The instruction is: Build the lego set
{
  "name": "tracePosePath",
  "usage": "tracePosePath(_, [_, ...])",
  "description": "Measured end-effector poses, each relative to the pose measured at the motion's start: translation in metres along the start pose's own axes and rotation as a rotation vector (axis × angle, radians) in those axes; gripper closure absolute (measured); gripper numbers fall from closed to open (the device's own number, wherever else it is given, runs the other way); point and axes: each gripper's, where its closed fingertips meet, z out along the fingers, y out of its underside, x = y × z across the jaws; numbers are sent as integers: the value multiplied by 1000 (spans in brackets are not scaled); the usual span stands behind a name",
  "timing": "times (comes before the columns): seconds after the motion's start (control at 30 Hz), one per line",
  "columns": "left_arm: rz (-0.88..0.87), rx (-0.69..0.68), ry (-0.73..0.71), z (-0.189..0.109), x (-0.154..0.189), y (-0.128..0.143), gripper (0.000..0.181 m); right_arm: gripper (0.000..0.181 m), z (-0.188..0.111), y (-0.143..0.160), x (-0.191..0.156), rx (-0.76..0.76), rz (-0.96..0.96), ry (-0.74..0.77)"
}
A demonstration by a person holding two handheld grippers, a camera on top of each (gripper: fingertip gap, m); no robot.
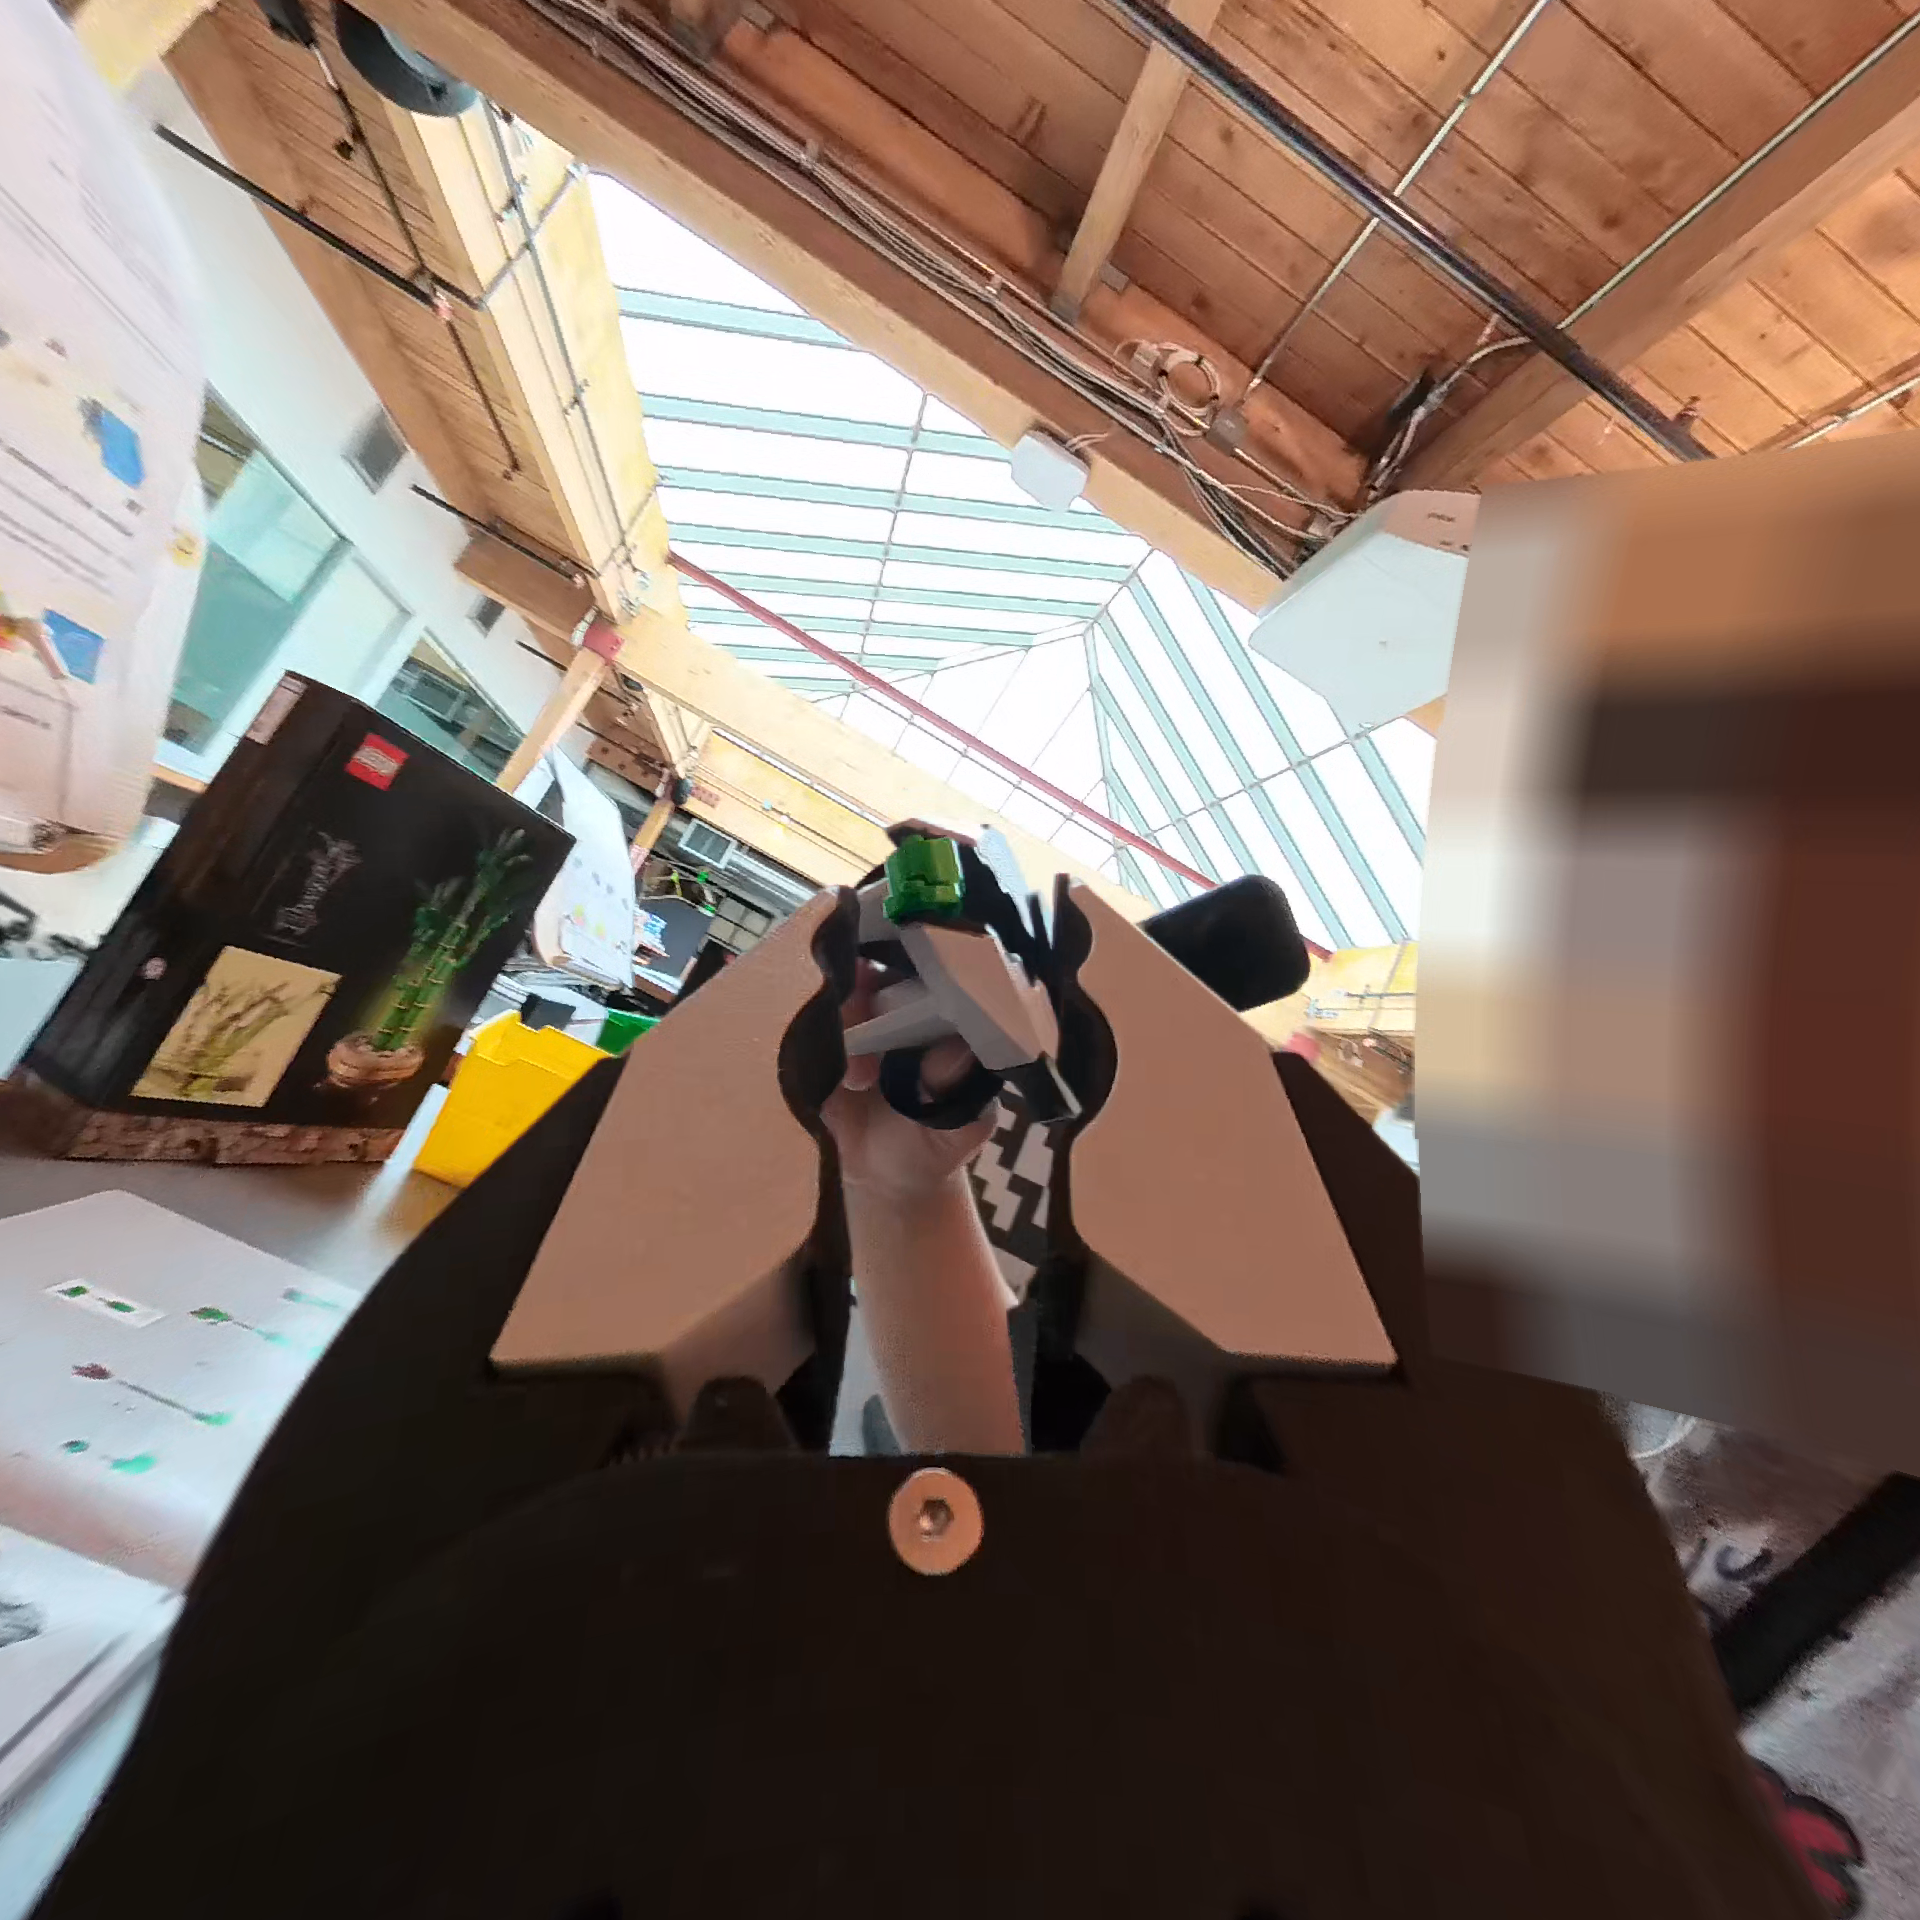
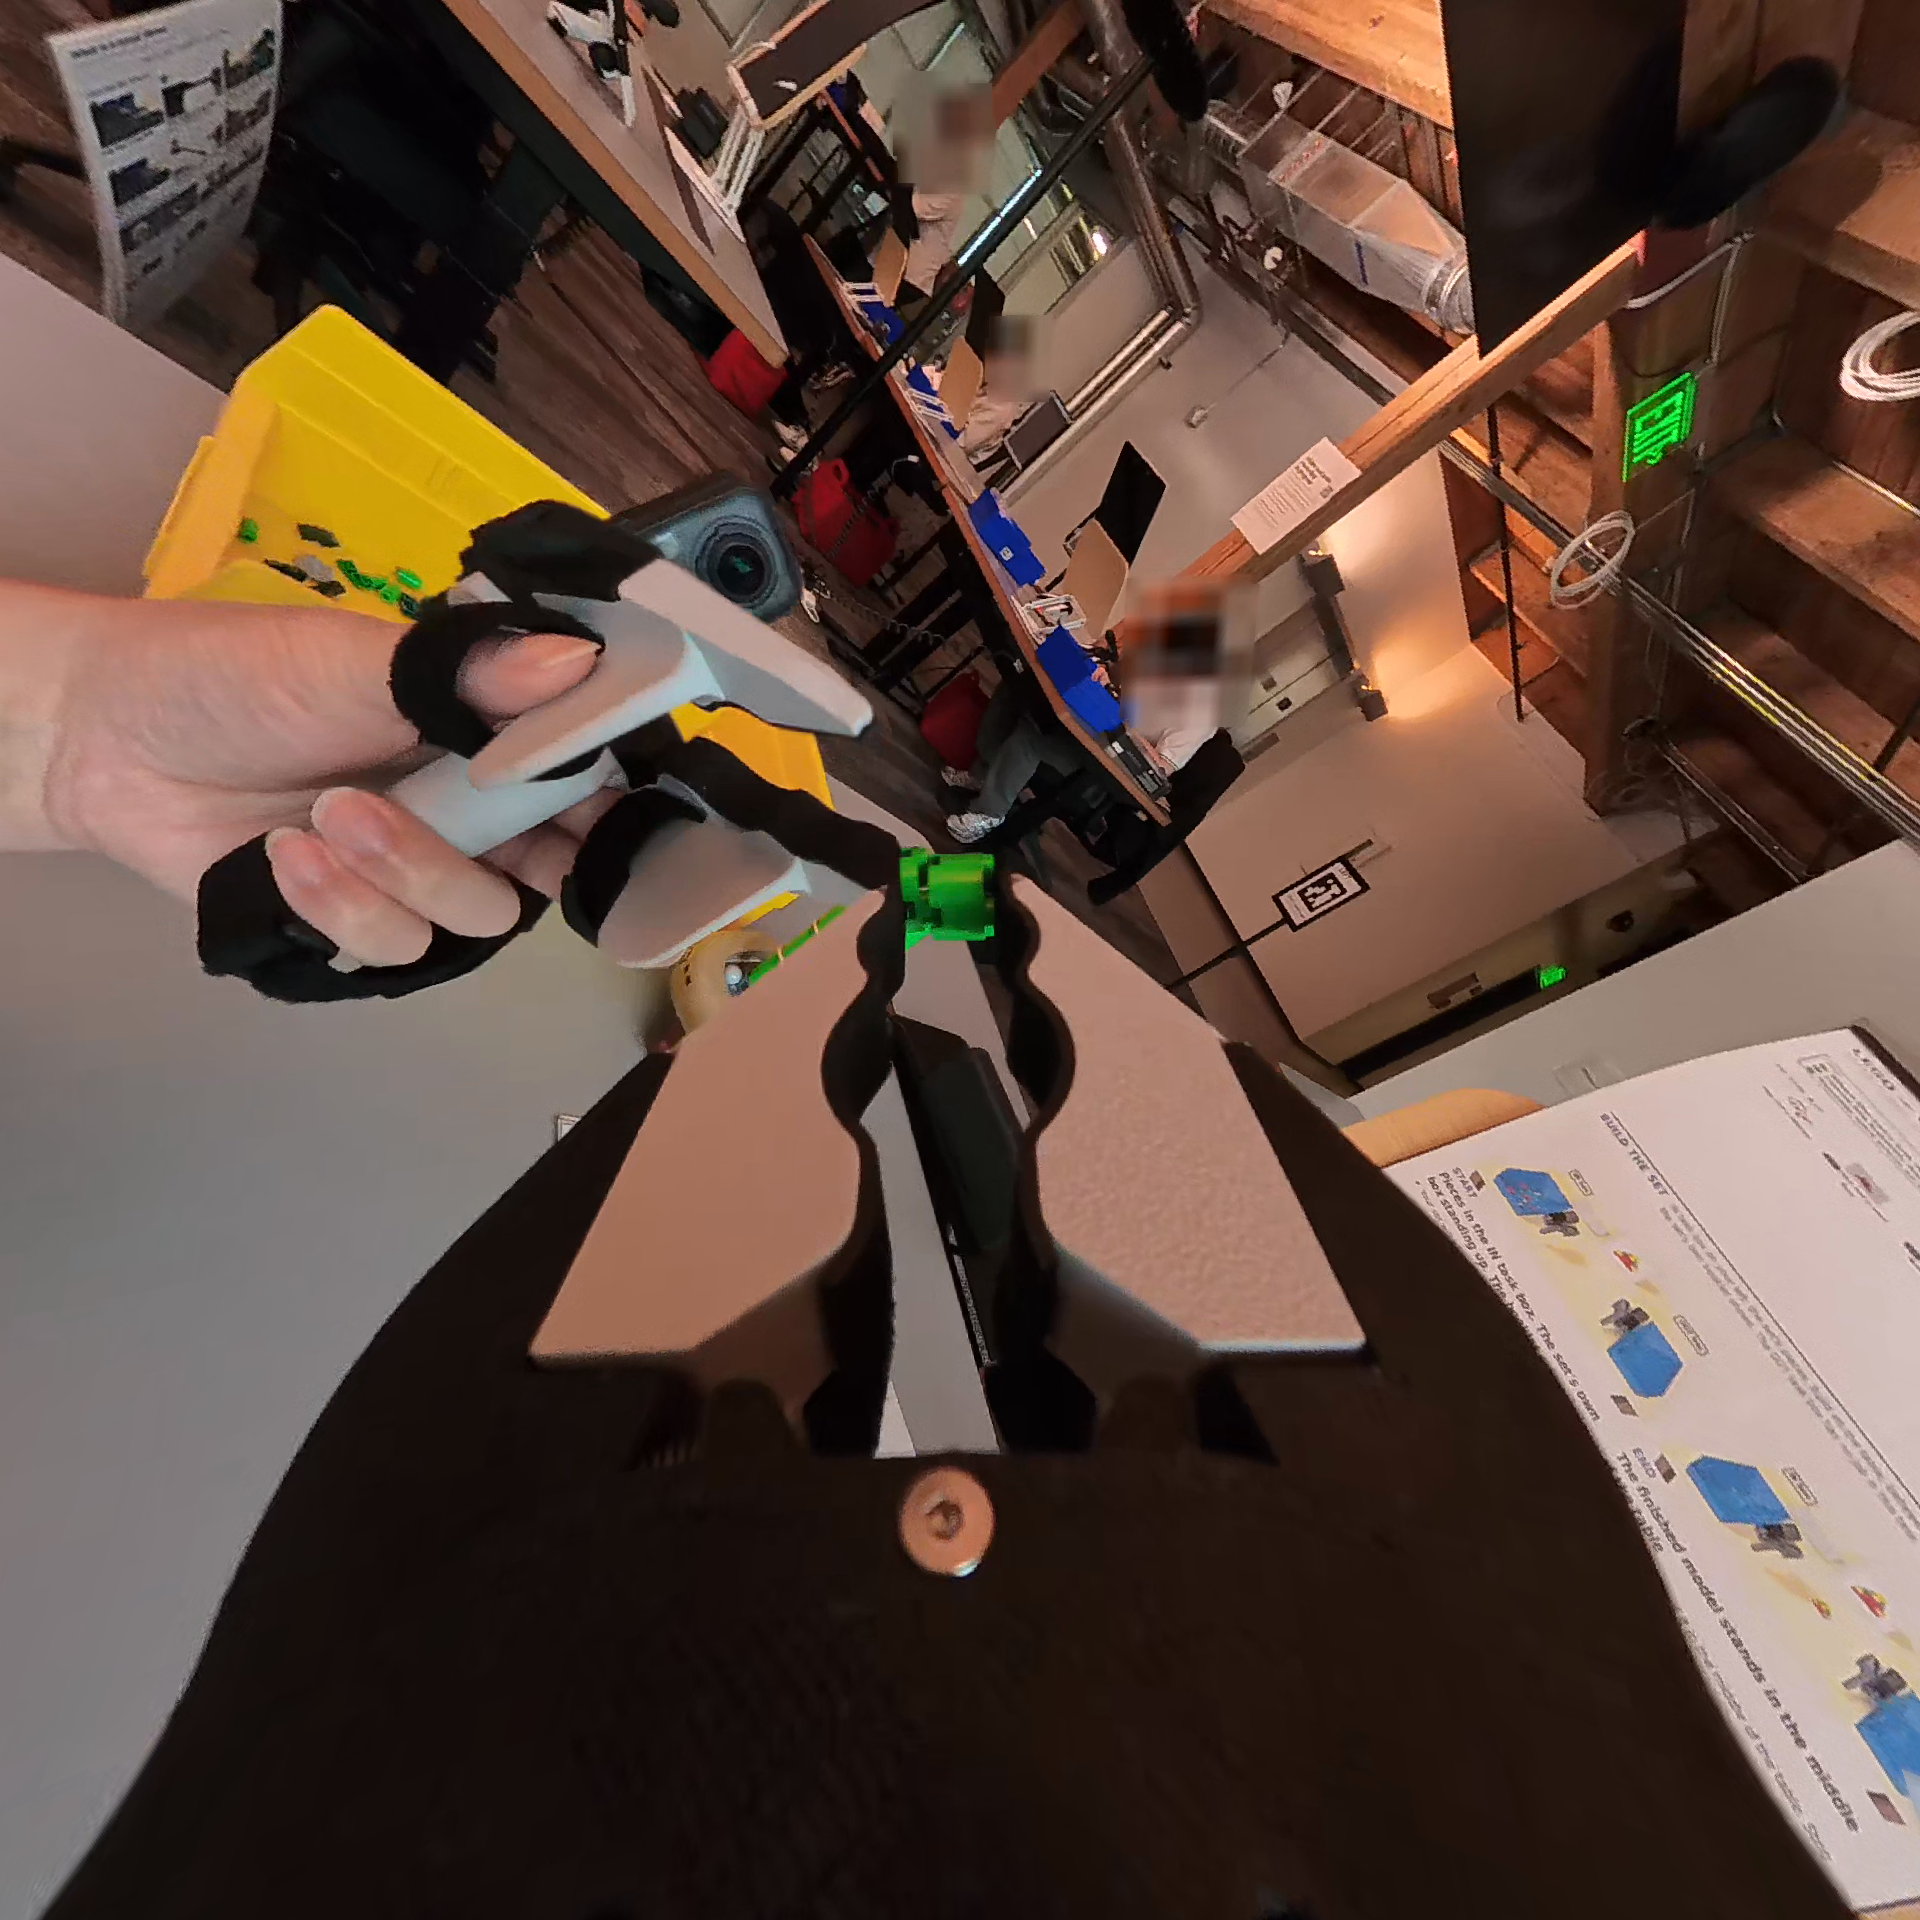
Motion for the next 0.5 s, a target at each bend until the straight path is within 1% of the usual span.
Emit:
tracePosePath(0.1, [-4, -52, -36, 5, -6, 10, 147, 166, 0, 0, -3, 9, -15, -12])
tracePosePath(0.17, [-15, -67, -34, 6, -6, 13, 151, 166, 1, 2, -5, -2, -28, -20])
tracePosePath(0.27, [-25, -62, -16, 5, -4, 11, 155, 166, 1, 1, -10, 16, -39, -41])
tracePosePath(0.4, [-19, -61, 5, 2, 0, 9, 156, 165, -3, -8, -12, 89, 13, -71])
tracePosePath(0.5, [-37, -6, 74, 0, 12, -1, 155, 165, -10, -17, -15, 165, 58, -120])
